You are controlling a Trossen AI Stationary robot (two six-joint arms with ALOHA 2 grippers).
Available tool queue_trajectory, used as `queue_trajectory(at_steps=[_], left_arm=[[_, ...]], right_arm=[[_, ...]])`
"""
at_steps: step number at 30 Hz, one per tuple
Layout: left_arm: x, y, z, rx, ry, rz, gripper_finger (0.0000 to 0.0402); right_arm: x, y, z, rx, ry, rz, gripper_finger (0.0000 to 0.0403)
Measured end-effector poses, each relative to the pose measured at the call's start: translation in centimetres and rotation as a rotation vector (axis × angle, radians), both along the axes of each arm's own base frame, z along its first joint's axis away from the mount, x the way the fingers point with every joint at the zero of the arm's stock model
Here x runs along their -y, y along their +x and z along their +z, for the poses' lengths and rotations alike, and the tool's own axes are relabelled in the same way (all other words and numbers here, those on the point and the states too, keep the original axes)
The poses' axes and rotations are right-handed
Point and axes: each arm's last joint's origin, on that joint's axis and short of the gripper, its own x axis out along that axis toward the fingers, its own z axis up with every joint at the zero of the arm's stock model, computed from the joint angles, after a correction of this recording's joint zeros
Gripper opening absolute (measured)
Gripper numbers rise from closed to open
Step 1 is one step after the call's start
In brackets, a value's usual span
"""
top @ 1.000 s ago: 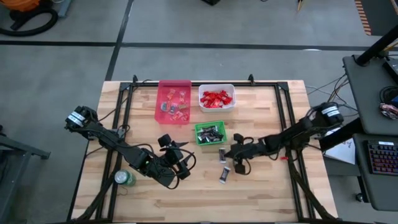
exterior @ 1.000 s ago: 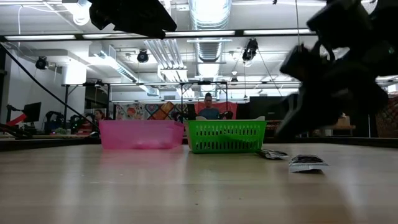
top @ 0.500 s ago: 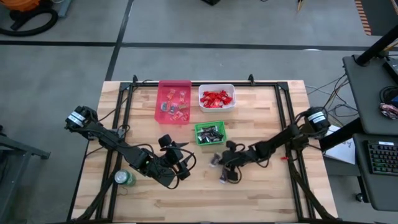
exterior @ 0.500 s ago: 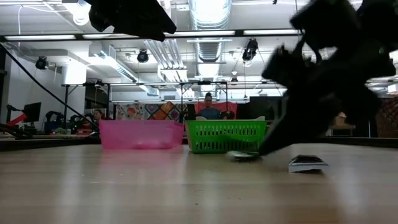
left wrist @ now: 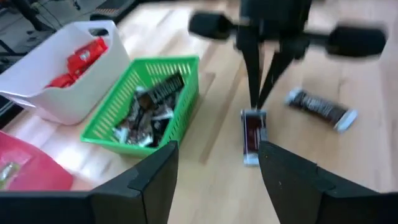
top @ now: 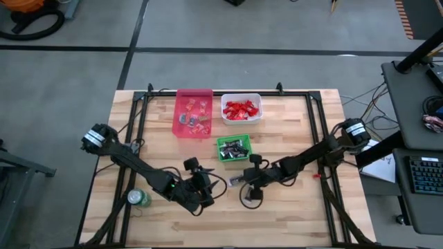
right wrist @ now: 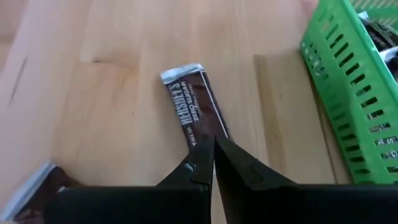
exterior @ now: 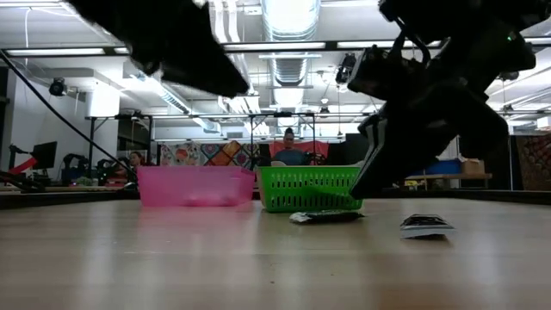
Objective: Sort candy
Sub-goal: Put the brown chocolate bar into the green bin
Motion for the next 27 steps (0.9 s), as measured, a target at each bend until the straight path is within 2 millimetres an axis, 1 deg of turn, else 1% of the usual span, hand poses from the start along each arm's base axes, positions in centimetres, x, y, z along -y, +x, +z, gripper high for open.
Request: queue_trajectory(at_steps=[6,9,12,18,19,23,27], left_arm=[[0.7,1.2,-4.1,-0.086,0.065,-0.01,0.0173],[0.9,1.7,-6.1,-0.103,0.09,-0.011,0.0146],[1.0,2.4,-7.5,-0.103,0.108,-0.025,0.011],[0.7,4.7,-8.7,-0.046,0.01,-0.168,0.0014],[0.4,4.9,-8.9,-0.052,-0.003,-0.182,0.0007],[-0.6,5.5,-9.5,-0.061,-0.021,-0.176,0.0012],[-1.2,5.9,-10.4,-0.08,-0.035,-0.174,0.0002]], right_arm=[[0.4,-1.0,-0.1,-0.096,-0.019,-0.043,0.0009],[0.4,-1.1,-0.1,-0.099,-0.017,-0.047,0.0009],[0.4,-1.1,-0.1,-0.095,-0.023,-0.037,0.0009],[0.6,-1.3,-0.5,-0.073,-0.021,-0.032,0.0009],[0.6,-1.3,-0.6,-0.064,-0.014,-0.036,0.0009],[0.6,-1.4,-1.2,-0.041,0.014,-0.058,0.0009],[0.3,-1.1,-1.6,0.001,0.042,-0.061,0.0009]])
